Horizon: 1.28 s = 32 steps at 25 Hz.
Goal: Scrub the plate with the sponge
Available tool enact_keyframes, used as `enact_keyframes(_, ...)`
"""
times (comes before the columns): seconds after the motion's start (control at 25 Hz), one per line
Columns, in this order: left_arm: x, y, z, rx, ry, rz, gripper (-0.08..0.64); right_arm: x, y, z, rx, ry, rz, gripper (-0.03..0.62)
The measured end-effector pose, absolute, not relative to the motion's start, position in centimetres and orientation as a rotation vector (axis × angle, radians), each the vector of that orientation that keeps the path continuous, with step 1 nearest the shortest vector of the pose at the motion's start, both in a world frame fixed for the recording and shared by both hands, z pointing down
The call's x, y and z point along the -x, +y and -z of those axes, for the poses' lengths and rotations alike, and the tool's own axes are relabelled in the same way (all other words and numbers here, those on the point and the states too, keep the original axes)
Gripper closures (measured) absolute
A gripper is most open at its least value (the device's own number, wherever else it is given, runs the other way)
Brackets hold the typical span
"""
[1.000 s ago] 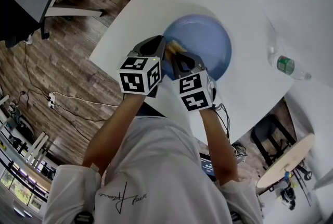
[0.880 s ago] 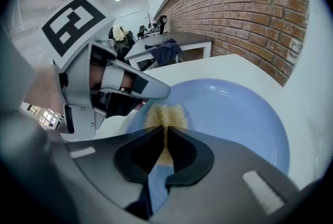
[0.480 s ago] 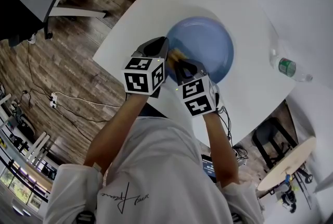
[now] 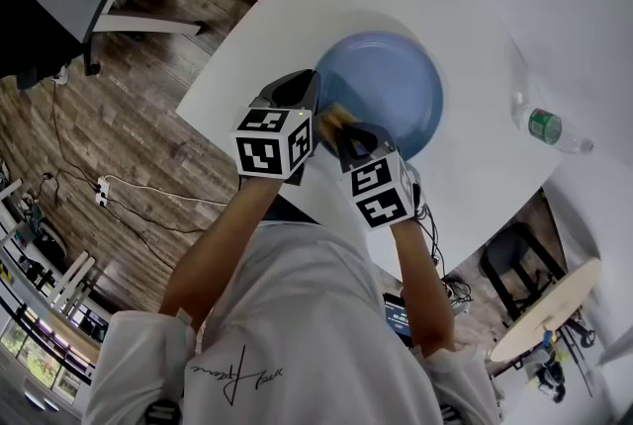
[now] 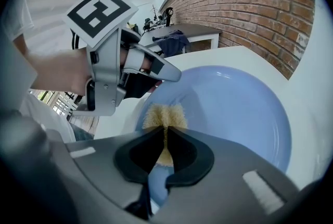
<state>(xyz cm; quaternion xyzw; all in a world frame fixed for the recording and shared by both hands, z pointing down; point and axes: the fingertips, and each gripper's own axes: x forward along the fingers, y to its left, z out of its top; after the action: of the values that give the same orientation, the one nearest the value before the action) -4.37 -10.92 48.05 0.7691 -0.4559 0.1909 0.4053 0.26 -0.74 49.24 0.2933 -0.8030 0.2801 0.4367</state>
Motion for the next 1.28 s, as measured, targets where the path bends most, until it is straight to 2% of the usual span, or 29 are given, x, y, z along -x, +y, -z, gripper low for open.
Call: enact_keyframes(1.28,4.2,-10.9,-48.1,-1.946,-1.158,-0.486,0.529,-3.6,1.3,-49.6,-0.665,-1.922,-0.748,0.563)
